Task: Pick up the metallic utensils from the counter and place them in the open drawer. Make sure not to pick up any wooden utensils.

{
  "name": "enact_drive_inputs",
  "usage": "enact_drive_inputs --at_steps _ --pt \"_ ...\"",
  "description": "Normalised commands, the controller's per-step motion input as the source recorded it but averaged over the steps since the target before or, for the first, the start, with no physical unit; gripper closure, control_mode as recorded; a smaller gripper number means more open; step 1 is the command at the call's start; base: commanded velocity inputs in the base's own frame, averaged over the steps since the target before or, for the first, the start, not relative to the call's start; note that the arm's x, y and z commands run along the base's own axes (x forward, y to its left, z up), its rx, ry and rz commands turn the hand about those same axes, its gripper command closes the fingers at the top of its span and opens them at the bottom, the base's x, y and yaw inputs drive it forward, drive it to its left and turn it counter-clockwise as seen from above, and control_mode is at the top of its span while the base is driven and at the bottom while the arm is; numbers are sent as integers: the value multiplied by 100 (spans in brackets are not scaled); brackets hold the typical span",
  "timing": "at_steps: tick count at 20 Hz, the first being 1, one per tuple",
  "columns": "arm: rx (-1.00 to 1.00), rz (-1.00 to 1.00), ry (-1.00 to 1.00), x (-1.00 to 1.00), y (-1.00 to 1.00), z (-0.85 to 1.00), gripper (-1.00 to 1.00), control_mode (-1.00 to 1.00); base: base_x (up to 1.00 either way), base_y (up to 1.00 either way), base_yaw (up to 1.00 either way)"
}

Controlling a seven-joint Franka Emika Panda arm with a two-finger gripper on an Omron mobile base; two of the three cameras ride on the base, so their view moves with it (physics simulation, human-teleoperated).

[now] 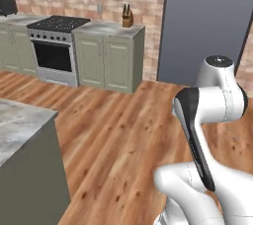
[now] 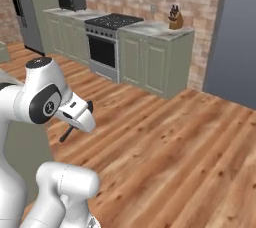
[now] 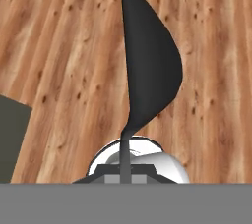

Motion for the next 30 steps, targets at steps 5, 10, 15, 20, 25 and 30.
enact_drive_inputs --at_steps 5,10,15,20,25,30 --pt "0 0 0 0 0 0 100 100 100 -45 47" --pt "0 0 0 0 0 0 100 100 100 -64 46" --pt "0 0 0 0 0 0 100 100 100 -68 47" --pt "0 0 0 0 0 0 100 100 100 -59 51" --pt "0 0 0 0 0 0 100 100 100 -56 53" --pt "0 0 0 0 0 0 100 100 100 -63 50"
